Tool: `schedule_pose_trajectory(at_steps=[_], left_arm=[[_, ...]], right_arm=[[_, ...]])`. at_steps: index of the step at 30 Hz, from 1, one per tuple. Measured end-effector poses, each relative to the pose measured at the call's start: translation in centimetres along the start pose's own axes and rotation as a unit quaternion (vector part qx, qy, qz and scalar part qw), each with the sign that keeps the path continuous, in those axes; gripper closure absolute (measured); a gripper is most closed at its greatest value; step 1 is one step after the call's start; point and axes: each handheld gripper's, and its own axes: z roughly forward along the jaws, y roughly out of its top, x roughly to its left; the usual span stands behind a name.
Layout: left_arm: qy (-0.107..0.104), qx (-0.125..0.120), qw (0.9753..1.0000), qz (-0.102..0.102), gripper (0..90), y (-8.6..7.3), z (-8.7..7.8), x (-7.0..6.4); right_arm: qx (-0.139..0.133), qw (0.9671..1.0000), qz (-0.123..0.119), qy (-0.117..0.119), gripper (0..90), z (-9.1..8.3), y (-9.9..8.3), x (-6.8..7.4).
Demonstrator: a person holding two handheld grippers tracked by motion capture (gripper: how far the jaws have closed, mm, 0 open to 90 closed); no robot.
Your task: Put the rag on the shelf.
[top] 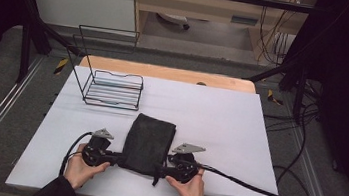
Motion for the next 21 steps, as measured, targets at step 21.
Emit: schedule_pose_trajectory(at_steps=[21], left_arm=[[0.042, -0.034, 0.9963, 0.066, 57.7, -1.8, -2.8, -1.9]], right_arm=[[-0.016, 0.997, -0.074, 0.018, 35.4, -2.0, 0.9, -0.2]])
